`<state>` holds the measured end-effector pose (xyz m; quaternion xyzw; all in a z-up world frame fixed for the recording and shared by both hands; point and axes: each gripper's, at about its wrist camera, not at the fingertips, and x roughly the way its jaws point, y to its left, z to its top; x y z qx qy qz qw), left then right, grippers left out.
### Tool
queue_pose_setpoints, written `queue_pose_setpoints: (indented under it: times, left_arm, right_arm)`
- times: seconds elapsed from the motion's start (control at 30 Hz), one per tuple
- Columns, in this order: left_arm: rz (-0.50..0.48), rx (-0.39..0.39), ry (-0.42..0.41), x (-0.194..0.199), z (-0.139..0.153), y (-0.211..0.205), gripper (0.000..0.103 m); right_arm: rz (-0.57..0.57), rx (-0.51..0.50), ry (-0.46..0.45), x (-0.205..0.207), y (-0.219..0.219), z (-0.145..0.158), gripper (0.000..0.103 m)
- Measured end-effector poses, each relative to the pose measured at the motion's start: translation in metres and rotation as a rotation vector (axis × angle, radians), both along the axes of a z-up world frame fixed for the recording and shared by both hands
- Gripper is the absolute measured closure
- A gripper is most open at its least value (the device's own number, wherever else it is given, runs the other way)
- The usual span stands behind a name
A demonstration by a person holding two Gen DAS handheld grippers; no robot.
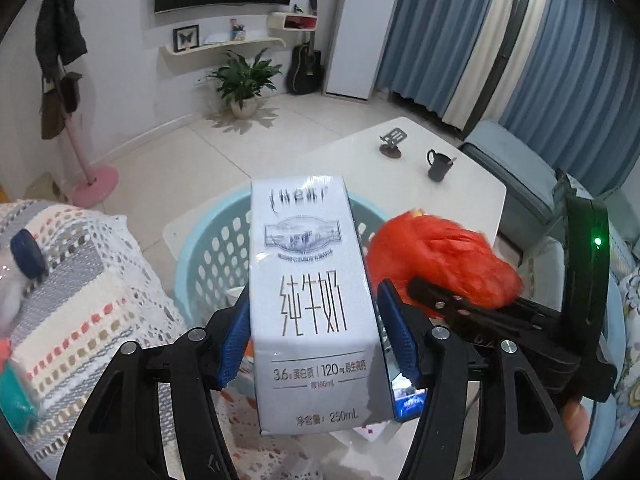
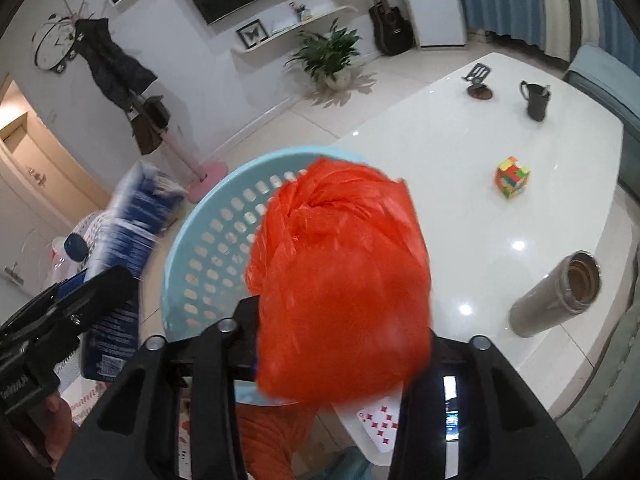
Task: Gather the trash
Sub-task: 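Carry the red bag and milk carton over the blue basket and open both tools, then grasp the teal packet with the right tool while the left tool grasps the pink packet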
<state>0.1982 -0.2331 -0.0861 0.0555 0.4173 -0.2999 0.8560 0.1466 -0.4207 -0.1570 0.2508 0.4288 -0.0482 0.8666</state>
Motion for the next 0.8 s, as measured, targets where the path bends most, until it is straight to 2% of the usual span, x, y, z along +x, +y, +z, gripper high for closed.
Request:
queue_pose_setpoints:
  times: [0.03, 0.1, 0.33, 0.47, 0.67, 0.8]
  left_arm:
    - [-0.001, -0.001, -0.005, 0.0, 0.001, 0.002, 0.034]
    - [0.011, -0.013, -0.009, 0.002, 0.004, 0.007, 0.03]
    - [0.039, -0.054, 0.002, -0.004, 0.014, 0.022, 0.029]
    - [0.06, -0.071, -0.018, -0.012, 0.022, 0.038, 0.029]
    - [0.124, -0.112, -0.083, -0.027, 0.05, 0.083, 0.029]
    - [0.197, -0.141, -0.137, -0.035, 0.069, 0.125, 0.029]
  right_arm:
    - [0.003, -0.001, -0.003, 0.001, 0.002, 0.0, 0.053]
    - [-0.004, -0.006, -0.009, 0.001, 0.002, 0.002, 0.039]
    - [-0.018, 0.001, -0.03, -0.003, 0.002, 0.014, 0.039]
    - [-0.008, -0.003, -0.038, -0.002, 0.008, 0.024, 0.039]
    - [0.064, -0.036, -0.109, 0.0, 0.041, 0.057, 0.039]
    - [0.152, -0.055, -0.18, 0.004, 0.083, 0.087, 0.039]
